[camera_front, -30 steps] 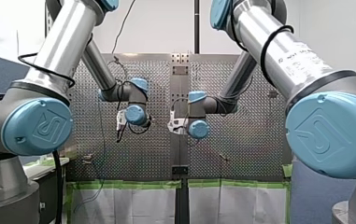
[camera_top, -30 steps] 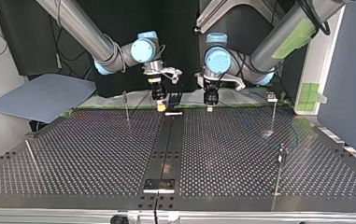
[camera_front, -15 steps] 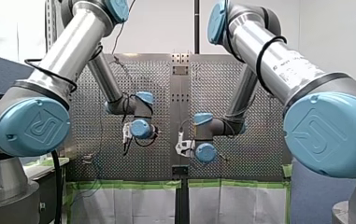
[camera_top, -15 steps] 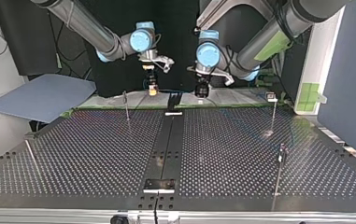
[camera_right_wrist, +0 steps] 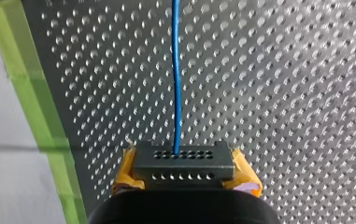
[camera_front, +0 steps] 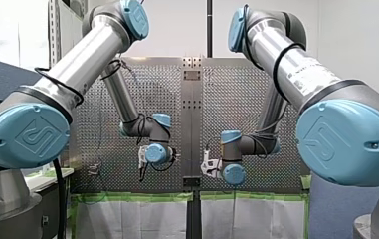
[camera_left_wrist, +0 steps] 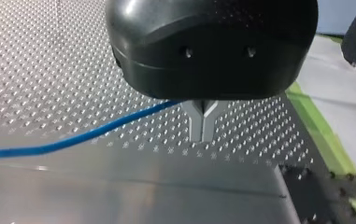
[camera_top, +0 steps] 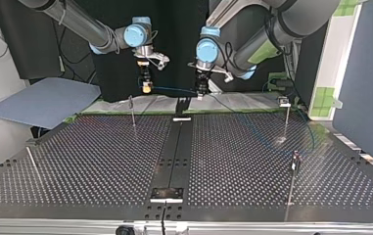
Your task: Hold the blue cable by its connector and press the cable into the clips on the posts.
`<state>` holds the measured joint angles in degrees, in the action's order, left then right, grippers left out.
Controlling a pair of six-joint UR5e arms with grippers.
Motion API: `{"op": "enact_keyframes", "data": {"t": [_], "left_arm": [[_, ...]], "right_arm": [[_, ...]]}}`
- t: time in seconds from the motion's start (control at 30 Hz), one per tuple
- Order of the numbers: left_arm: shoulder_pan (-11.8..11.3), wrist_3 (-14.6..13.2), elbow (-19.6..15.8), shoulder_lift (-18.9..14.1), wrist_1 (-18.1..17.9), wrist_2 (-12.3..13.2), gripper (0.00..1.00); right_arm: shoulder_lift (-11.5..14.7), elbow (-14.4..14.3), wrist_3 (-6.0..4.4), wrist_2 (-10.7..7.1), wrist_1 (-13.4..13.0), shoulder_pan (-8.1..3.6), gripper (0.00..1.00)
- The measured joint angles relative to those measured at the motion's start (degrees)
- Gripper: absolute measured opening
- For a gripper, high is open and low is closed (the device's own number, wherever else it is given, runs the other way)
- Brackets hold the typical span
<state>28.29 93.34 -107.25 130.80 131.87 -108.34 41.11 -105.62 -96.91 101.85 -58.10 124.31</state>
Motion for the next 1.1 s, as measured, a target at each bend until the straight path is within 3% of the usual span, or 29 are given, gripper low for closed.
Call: {"op": "enact_keyframes", "data": {"t": [0.3,0.63,0.87,1.1], "left_arm": [[4.6,2.1,4.4,4.6,0.1,-1.9,0.00],[9.5,3.5,9.8,10.0,0.8,-3.5,0.00],[11.4,4.4,13.5,13.9,-0.6,-5.5,0.00],[12.8,4.7,16.1,17.3,-0.4,-7.9,0.00]], "right_arm": [[-0.1,-4.7,0.62,-4.50,-4.8,-4.72,0.00],[-0.9,-9.5,0.31,-5.19,-8.0,-9.40,0.00],[-4.5,-10.0,0.03,-5.48,-11.5,-11.95,0.00],[-5.9,-8.9,0.55,-8.51,-13.2,-15.76,0.00]]}}
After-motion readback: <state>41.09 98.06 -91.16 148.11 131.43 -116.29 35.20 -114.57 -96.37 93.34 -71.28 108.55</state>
